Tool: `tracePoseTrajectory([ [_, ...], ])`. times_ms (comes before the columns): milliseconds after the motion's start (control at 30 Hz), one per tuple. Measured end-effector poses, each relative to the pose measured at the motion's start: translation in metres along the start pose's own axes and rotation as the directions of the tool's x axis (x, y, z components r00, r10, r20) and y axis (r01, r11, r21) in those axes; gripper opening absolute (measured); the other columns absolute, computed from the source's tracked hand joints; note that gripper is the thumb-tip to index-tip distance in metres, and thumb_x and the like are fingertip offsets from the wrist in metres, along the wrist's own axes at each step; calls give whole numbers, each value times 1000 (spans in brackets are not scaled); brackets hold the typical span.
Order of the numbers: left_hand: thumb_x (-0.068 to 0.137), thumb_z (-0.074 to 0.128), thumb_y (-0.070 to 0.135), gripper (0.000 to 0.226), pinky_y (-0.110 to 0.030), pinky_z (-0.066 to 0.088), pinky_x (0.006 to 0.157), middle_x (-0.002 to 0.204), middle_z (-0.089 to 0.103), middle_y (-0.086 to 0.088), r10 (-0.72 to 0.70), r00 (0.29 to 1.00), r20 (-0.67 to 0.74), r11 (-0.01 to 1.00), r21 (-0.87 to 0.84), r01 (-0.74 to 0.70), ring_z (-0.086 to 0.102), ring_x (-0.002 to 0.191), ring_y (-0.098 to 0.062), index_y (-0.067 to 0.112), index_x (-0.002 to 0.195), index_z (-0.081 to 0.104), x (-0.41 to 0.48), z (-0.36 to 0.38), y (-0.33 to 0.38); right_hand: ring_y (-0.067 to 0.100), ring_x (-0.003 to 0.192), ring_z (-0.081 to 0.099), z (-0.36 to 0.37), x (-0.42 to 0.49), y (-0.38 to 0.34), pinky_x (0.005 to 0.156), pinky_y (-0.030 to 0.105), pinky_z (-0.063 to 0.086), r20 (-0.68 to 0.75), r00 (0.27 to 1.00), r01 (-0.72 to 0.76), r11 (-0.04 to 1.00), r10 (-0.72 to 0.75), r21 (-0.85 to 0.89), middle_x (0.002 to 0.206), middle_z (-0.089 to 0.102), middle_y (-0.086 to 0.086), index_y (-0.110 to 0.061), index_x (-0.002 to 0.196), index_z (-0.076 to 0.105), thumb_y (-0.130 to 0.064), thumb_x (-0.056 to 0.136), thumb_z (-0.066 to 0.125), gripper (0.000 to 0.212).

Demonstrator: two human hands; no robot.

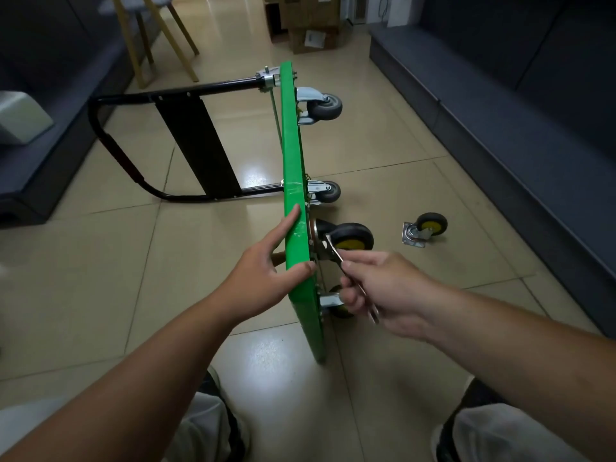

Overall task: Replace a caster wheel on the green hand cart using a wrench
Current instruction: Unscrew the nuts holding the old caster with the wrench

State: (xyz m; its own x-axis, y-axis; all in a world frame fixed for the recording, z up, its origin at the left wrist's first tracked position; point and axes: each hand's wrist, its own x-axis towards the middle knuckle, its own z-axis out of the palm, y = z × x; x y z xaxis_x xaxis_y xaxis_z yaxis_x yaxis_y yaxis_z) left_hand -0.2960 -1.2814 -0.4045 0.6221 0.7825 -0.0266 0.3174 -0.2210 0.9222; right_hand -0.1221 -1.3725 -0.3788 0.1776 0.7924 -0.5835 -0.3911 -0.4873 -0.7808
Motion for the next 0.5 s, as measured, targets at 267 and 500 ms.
tracePoseTrajectory([
  [267,93,71,22,84,-35,55,100,163,30,16,1,1000,19,1000,7,-1,47,140,-17,54,155,23,1,0,-2,9,53,46,12,2,-46,37,11,40,147,955,-225,951,259,-214,71,49,6,2,137,48,-13,108,38,35],
  [500,97,67,26,83,-44,48,111,167,22,15,-12,997,77,1000,1,12,43,144,-20,60,153,17,2,-4,-8,16,52,62,7,-3,-32,46,21,50,187,978,-43,971,89,-236,77,58,11,-6,131,57,-8,103,50,28],
])
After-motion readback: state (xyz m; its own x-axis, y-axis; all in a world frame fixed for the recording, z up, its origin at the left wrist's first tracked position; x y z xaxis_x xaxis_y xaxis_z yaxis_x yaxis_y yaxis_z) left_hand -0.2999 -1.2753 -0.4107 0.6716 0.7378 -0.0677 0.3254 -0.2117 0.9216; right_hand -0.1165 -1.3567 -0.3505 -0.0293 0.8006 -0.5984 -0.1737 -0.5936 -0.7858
